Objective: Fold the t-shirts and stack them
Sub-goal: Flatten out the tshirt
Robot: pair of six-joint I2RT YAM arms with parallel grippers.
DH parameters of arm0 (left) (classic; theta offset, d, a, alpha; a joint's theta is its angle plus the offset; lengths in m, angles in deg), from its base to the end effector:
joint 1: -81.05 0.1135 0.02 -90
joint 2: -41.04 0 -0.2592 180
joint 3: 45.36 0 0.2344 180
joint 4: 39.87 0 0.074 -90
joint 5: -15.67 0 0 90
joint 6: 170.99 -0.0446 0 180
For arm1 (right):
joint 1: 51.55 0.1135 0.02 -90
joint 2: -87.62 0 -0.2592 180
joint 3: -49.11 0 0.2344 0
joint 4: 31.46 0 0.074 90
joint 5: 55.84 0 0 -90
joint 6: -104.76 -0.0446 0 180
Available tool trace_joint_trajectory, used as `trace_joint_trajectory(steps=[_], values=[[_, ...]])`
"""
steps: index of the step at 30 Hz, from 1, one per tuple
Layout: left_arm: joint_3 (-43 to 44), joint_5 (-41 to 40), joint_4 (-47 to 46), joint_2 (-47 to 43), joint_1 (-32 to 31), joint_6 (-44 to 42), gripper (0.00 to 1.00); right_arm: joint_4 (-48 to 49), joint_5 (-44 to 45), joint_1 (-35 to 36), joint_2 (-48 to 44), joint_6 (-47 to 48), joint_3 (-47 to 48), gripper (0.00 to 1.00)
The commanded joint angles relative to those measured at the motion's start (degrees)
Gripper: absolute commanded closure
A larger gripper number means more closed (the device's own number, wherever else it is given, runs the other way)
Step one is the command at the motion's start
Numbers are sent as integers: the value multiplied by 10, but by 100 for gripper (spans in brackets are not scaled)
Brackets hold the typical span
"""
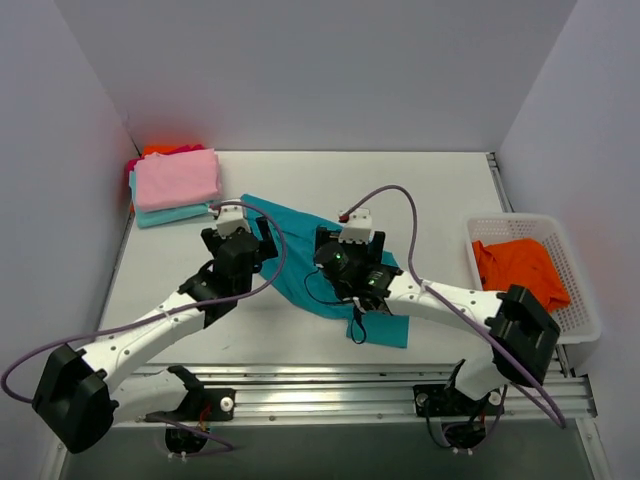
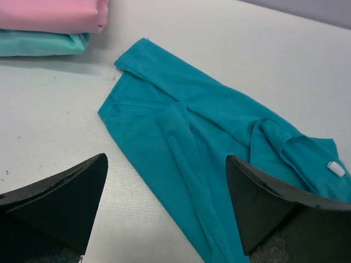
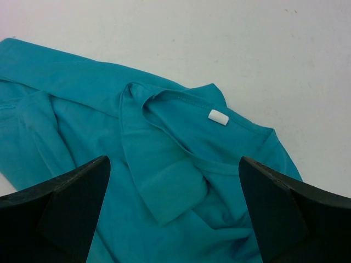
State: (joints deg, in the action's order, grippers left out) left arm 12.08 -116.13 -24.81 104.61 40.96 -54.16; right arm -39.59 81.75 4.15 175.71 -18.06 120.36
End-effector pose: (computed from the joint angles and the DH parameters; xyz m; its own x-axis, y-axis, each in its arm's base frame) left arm 0.2010 -0.1303 0.2818 -0.2489 -0.2303 -0.9408 -0.1207 0.9711 -0.2058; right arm 0.2132 0.2541 0.2607 -0.2975 0.2126 -0.9308 -0.0223 0.9731 0.2294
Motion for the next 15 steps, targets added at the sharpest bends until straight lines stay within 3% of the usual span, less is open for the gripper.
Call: trace_joint_trajectory(steps=[1,5,13,15], values=[[30,14,8,48,8,-1,3,-2,29,20,-91,-53,-49,0],[50,101,-42,145,61,-3,1,40,15,34,-164,-73,-114,0],[55,213,-133,212,161,-2,0,6,43,40,-201,-72,-124,0],[56,255,-152,231,182,0,5,8,51,40,-207,-71,-131,0]])
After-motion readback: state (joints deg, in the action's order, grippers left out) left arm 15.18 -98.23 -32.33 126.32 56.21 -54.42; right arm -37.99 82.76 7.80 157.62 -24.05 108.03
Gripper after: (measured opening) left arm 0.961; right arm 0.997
